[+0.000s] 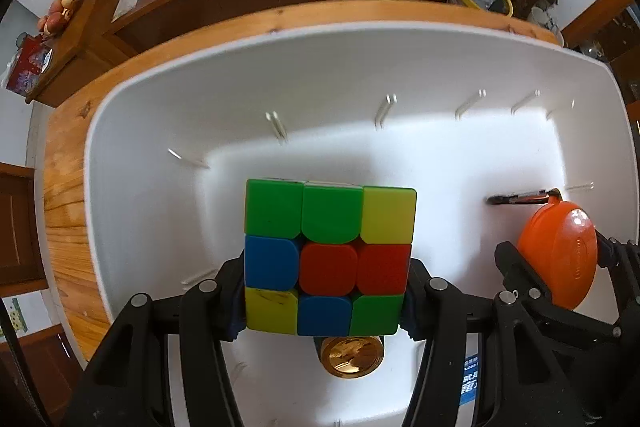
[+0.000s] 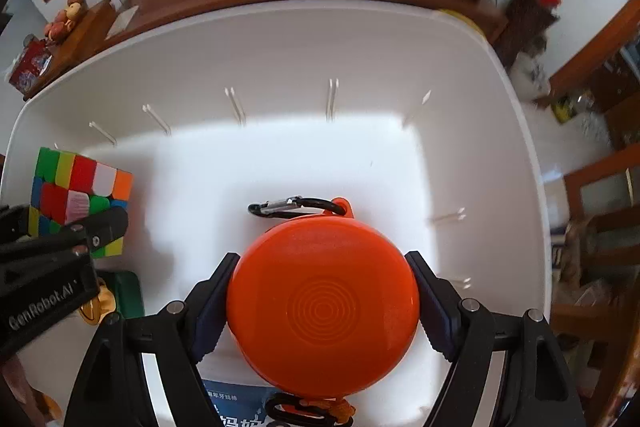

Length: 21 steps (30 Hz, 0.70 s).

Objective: Organize rigid objects
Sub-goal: 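Carry the cube and orange case into the bin and open both tools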

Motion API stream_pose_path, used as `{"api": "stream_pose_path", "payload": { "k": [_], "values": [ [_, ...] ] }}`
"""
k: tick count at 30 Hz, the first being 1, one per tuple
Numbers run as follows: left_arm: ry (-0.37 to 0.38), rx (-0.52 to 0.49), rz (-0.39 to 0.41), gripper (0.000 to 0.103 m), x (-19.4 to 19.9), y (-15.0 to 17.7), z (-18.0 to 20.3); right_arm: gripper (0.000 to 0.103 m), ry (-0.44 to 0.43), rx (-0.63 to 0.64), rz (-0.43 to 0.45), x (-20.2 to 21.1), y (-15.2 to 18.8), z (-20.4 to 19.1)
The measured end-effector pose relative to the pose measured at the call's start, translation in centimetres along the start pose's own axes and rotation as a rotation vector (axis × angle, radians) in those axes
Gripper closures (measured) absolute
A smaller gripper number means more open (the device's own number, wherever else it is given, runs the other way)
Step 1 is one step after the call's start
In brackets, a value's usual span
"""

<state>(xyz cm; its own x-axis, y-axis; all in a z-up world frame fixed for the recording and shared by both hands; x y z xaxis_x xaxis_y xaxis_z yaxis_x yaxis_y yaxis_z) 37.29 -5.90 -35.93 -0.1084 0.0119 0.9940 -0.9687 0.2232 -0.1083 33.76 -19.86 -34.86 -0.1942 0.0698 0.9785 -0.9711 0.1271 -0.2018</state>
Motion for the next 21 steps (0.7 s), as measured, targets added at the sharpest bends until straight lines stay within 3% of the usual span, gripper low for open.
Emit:
{"api": "stream_pose_path", "payload": {
  "k": [7, 9, 10, 15, 21],
  "values": [
    [0.003, 0.023, -0.024, 0.041, -0.8, 0.9, 0.4, 0.021, -0.061, -0.019, -0.089, -1.3, 1.1, 0.1],
    [0.004, 0.012, -0.008, 0.031, -0.3, 0.8, 0.8, 0.021, -0.073, -0.026, -0.1, -1.3, 1.5, 0.0],
    [0.001, 0.006, 0.006, 0.02, 0.0, 0.7, 0.9, 0.02, -0.093, -0.036, -0.085, -1.0, 1.4, 0.0],
    [-0.004, -0.009, 0.05, 0.014, 1.8, 0.8, 1.9, 0.0, -0.188, -0.005, -0.061, 0.4, 1.3, -1.2],
    [0.024, 0.013, 0.067, 0.01, 3.5, 1.8, 1.6, 0.0, -0.197, 0.015, -0.009, 3.0, 1.5, -1.5]
  ]
}}
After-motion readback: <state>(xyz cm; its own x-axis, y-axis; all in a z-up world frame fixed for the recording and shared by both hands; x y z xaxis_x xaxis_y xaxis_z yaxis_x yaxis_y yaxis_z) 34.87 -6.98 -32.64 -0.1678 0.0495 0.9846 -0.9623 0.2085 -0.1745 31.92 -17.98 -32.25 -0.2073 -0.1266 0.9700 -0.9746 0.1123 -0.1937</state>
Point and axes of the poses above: each gripper's, at about its wrist camera, not at the fingertips, and x roughly against the way its jaws point, z to its right, y to its underside, the point moved 9 cm from there along -x, roughly the way its jaws point
